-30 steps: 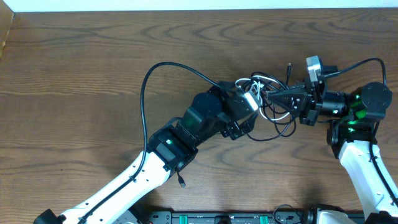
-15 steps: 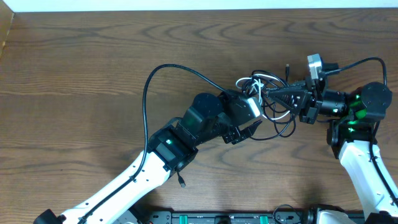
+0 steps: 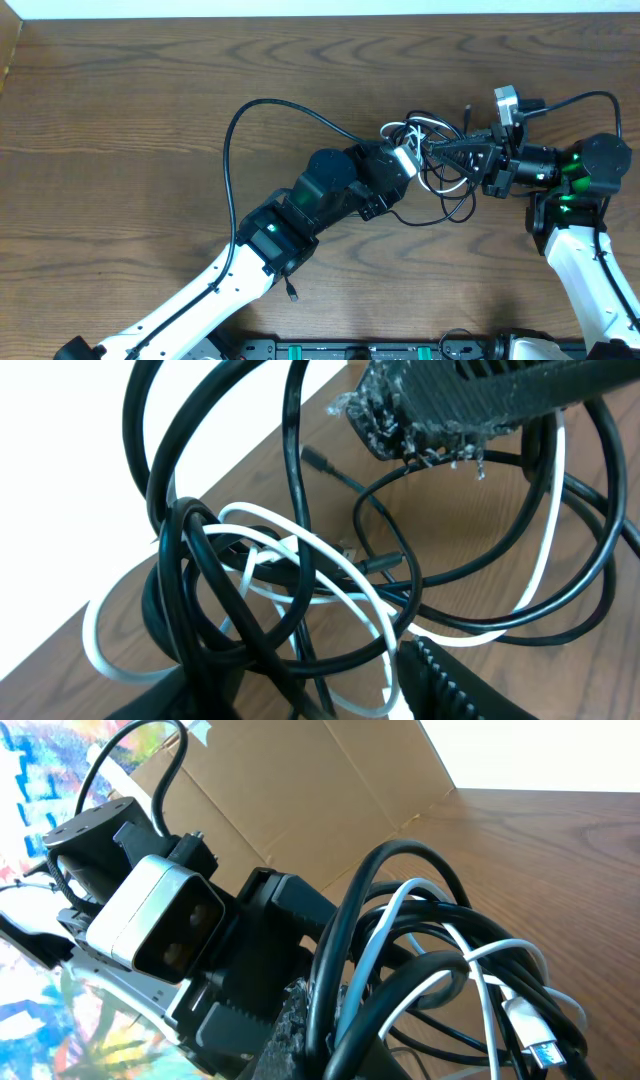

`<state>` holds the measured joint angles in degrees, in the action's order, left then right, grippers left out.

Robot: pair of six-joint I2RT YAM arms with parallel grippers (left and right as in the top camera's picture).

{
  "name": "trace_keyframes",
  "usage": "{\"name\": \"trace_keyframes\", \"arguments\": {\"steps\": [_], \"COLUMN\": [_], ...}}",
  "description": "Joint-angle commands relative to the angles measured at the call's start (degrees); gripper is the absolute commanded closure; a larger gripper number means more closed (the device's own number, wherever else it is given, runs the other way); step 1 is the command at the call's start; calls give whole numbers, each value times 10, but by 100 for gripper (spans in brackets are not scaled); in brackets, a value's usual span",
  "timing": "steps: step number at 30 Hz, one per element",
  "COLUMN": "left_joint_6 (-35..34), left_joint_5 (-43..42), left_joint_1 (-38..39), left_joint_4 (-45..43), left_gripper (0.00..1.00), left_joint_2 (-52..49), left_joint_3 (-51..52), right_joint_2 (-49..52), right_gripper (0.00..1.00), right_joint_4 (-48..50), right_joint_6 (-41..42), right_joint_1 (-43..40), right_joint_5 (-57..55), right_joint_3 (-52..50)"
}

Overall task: Untangle cables
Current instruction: 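Grasp a black cable loop with the right gripper beside the left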

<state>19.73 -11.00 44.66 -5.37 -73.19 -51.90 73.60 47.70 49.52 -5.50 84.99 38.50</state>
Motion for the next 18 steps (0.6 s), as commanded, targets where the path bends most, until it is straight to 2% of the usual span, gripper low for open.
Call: {"name": "trace_keyframes", "arguments": {"steps": [1, 6, 10, 12, 14, 17, 18], "left_joint_6": [1, 1, 1, 1, 1, 1, 1], "left_joint_5": [17, 17, 20, 56, 77, 81, 81], "left_joint_1": [-2, -2, -2, -2, -2, -2, -2], "left_joint_4": [-3, -4, -12, -12, -12, -12, -12], "left_gripper": [54, 59, 68, 78, 81, 81, 87], "left_joint_2": [-3, -5, -5, -5, -5, -5, -5], "left_joint_3": [-15, -15, -15, -15, -15, -15, -15], "right_joint_2": [-2, -2, -2, -2, -2, -2, -2], "right_gripper": [99, 99, 99, 99, 99, 99, 99], "right_joint_4": [10, 28, 30, 33, 33, 33, 33], "right_joint_6": [19, 37, 37, 37, 37, 38, 38], "right_joint_1": [3, 5, 12, 12, 12, 12, 12], "right_joint_5": [-7, -6, -6, -6, -6, -6, -6], "right_joint_3": [4, 4, 4, 4, 4, 4, 4]}}
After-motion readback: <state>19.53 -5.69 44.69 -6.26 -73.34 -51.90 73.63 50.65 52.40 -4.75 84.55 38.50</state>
